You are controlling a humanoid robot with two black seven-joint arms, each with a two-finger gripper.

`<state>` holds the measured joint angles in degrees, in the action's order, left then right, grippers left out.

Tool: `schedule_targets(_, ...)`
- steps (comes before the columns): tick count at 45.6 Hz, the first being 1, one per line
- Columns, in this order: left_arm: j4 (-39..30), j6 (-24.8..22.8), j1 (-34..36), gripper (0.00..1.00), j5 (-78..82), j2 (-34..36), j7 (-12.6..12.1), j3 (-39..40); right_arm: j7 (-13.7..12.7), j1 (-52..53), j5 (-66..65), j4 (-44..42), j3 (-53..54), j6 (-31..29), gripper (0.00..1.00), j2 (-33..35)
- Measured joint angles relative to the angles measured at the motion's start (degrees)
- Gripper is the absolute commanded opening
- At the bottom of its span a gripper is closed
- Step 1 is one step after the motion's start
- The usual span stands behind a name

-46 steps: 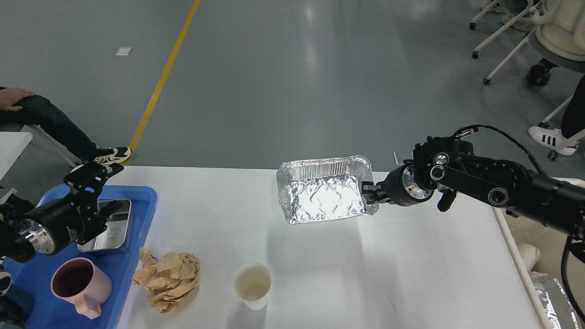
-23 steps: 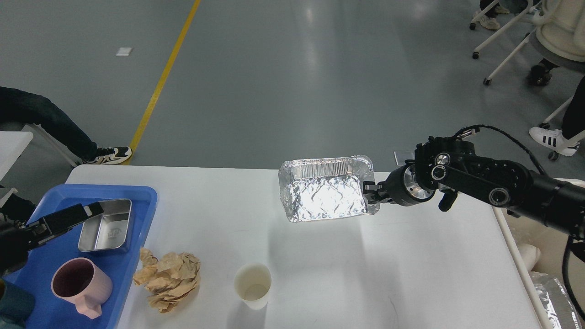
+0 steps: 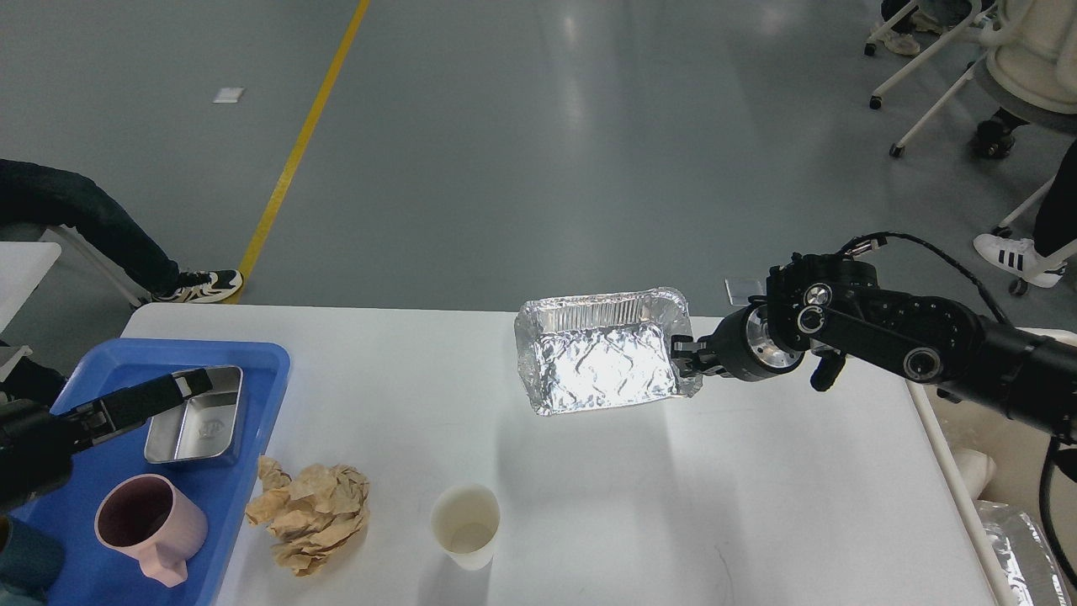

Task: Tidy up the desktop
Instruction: 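Reach the left gripper to the white paper cup and grasp it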

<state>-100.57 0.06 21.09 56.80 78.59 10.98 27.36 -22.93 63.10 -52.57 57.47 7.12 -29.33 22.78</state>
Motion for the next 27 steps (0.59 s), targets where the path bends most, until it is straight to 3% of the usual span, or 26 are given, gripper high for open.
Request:
schedule_targets(5,1.61,-1.66,3.54,0.97,1.46,-6.14,1.84,-0.58,0.07,0.01,0.01,0.03,0.07,0.07,0.0,-0.22)
schedule_targets(13,3.21,-4.61,7.96,0.97,3.65,-12.63,2.23,-3.5,0.08,0.04,-0.02,-0.1,0.09,0.16,0.0,-0.52)
schedule_targets(27,5.9,-6.34,18.93,0.97,7.28,-17.36,2.21,-20.34,0.08,0.28,-0.08,-0.16,0.09,0.22,0.0,-0.6)
